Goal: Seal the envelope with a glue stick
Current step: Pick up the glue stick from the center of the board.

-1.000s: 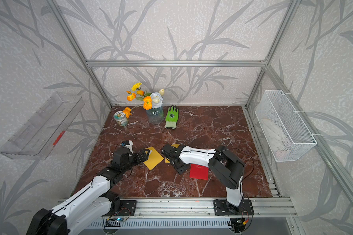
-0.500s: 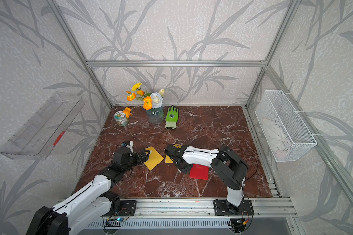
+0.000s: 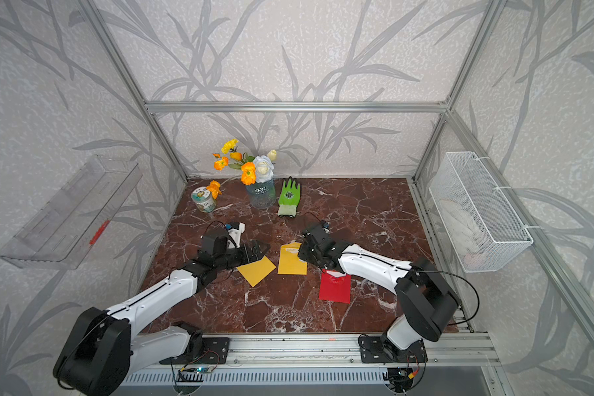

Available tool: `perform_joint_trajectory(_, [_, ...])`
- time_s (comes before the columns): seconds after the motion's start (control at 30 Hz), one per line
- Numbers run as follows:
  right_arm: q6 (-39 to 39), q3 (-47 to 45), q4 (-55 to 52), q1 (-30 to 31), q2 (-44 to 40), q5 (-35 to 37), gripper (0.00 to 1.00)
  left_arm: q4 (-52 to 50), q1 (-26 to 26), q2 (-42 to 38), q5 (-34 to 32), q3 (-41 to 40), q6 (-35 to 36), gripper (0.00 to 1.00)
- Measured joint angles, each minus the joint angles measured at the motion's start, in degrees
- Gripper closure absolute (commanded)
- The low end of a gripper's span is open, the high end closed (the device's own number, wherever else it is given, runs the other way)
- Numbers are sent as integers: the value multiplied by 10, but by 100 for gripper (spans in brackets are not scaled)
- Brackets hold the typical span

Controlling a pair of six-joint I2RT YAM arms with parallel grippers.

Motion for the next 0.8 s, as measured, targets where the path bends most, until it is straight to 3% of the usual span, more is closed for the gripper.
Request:
perform_joint_trajectory(0.17, [-41,-82,143,-47,-22,-104,94,39,-28,33,57,31,6,4])
perform_joint_trajectory(0.47, [-52,-95,313,-73,-30,-260,94,119,-94,103,156,71,22,24])
perform_joint_trajectory(0.8, [-8,-109,414,-83,-31,-324,94,136,-125,142,160,110,37,50])
